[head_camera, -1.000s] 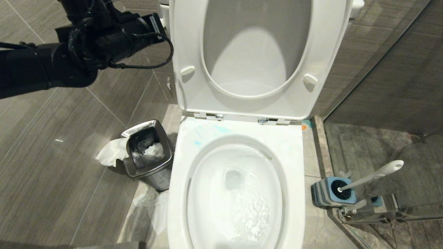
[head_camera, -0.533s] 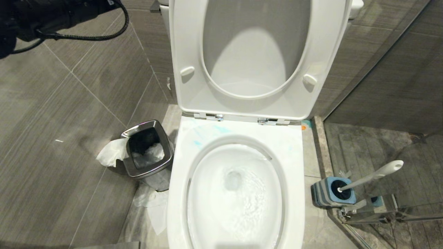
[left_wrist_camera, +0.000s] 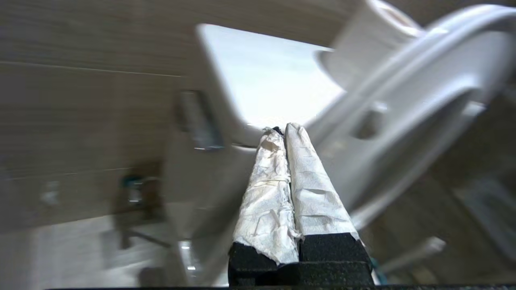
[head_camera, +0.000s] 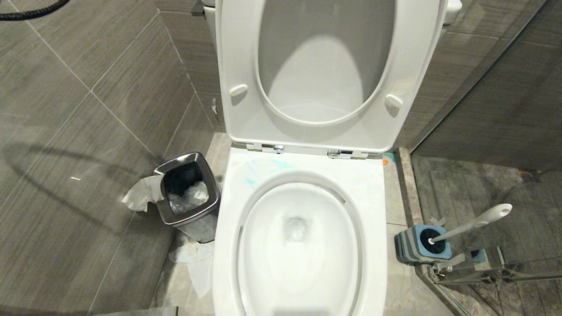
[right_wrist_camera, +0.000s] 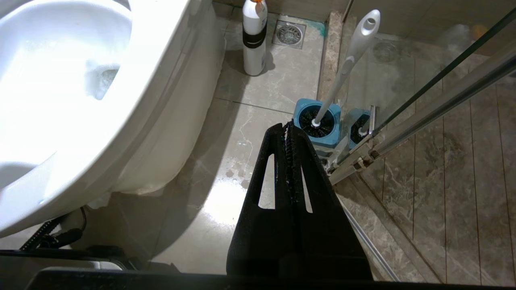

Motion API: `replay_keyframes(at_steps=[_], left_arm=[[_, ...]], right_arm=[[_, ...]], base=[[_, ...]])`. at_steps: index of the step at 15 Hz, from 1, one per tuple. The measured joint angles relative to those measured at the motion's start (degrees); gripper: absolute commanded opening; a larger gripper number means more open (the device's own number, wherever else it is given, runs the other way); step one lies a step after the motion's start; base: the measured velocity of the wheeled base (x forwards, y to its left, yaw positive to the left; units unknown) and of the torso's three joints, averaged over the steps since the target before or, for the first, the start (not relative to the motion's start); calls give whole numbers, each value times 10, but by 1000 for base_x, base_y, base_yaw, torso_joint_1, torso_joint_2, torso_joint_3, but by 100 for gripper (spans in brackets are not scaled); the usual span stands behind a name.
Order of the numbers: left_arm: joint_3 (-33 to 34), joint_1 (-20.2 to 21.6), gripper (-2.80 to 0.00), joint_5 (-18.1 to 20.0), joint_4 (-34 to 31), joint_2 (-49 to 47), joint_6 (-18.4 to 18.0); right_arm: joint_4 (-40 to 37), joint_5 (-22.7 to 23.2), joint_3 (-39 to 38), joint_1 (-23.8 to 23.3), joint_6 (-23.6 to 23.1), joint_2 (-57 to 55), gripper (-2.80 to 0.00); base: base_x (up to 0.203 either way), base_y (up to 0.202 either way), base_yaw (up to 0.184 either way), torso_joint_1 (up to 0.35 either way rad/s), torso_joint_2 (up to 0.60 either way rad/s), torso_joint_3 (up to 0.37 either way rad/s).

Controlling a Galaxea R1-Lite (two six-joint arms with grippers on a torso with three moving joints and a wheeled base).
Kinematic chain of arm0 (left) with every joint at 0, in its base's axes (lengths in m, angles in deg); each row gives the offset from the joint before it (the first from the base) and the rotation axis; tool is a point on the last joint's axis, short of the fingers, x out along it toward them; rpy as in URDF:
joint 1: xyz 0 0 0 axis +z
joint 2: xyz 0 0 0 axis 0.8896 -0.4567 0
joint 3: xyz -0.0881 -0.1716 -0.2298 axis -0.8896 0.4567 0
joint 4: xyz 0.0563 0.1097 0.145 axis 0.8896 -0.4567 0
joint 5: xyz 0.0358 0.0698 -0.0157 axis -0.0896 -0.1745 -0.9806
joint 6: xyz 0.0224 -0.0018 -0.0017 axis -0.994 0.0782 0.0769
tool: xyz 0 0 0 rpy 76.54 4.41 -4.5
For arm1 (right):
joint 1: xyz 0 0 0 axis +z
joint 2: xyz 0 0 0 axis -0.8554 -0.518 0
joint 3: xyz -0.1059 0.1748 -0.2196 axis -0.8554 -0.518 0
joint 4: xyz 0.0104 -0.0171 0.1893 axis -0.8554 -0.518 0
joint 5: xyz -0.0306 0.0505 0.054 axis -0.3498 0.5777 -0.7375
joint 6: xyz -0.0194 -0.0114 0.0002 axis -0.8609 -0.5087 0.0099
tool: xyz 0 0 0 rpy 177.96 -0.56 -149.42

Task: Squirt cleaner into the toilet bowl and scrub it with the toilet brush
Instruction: Close the toilet lid

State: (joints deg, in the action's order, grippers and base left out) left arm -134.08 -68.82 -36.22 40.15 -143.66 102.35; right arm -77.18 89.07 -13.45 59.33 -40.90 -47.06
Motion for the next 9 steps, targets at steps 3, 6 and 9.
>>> replay_keyframes(at_steps=[3, 6, 9], left_arm=[[-7, -35, -280, 55, -41, 9, 7], [-2, -49, -280, 51, -74, 14, 9], [-6, -38, -280, 59, -94, 19, 36]], right_arm=[[0, 0, 0, 0, 0, 0, -280], [0, 0, 0, 0, 0, 0, -280], [0, 0, 0, 0, 0, 0, -280]], base=[[0, 0, 0, 0, 0, 0], [0, 0, 0, 0, 0, 0], [0, 0, 0, 0, 0, 0]])
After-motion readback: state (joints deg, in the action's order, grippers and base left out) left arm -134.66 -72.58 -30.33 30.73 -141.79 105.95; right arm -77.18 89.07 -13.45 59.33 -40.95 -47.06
